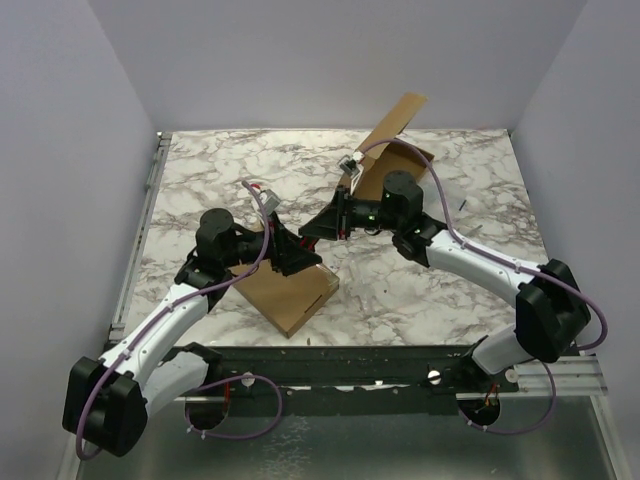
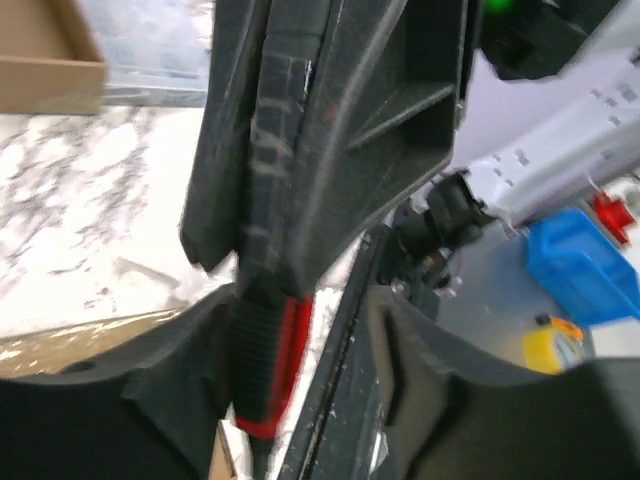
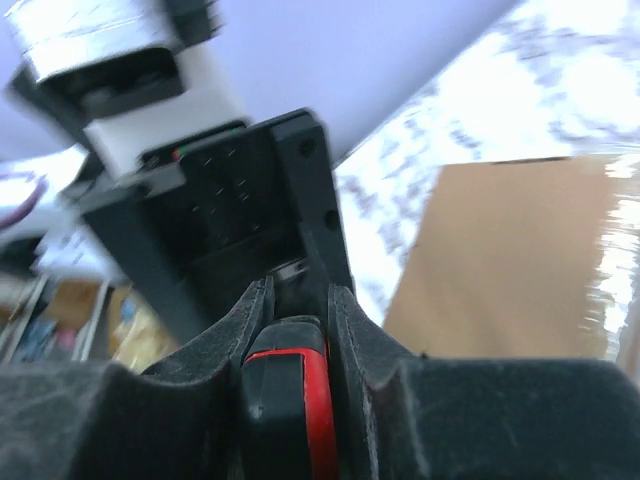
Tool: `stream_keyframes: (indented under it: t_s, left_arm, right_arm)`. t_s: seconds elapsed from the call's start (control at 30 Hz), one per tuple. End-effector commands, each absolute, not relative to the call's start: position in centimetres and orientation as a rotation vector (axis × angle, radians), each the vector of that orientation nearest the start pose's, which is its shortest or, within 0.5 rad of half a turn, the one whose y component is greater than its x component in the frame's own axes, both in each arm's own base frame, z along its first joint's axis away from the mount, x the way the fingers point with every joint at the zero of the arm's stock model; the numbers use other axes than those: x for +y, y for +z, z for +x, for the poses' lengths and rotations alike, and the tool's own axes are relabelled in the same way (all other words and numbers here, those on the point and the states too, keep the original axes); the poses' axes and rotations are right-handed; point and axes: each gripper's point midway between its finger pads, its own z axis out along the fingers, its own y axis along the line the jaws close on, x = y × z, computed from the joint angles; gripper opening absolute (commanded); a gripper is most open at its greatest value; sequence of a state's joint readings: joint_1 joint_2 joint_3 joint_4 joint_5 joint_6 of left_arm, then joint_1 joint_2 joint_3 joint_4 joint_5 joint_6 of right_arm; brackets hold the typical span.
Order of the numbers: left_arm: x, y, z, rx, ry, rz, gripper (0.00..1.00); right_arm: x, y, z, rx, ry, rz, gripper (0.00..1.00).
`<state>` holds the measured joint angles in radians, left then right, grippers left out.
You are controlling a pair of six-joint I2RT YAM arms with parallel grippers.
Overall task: Unpack the express box
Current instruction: Cut the express box at the center of the board.
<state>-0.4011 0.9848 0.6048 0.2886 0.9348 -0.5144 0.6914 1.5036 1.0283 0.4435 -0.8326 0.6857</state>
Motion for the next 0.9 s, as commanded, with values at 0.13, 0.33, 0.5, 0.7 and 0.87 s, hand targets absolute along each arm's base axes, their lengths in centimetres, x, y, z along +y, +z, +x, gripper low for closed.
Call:
stream_keyframes:
  t_s: [0.13,0.33,0.5,0.7,0.87]
  left_arm:
    - [-18.0,21.3,26.5,1.954,-0.826,0.210,0.67]
    - [-10.6,20.4,30.8,2.052,-0.632,-0.112,0.73]
    - [-12.5,16.9,34.9,2.206,-0.700,0.015,0.73]
    - [-11.1,12.8,39.2,2.307,-0.542,0.041,0.74]
    - [-11.4,9.4,40.3,2.388,-0.552,0.053,0.62]
  right_arm:
    - [34.1,27.6,33.8,1.751,0.962,-0.339,0.00]
    - [36.5,25.6,35.1,1.696,0.801,-0.524,0.00]
    - [38.9,25.1,35.7,1.675,0.774,-0.597,0.00]
    - [40.7,24.1,35.5,1.689,0.775,-0.678,0.00]
    - [41.1,23.3,36.1,1.699,0.677,-0.684,0.00]
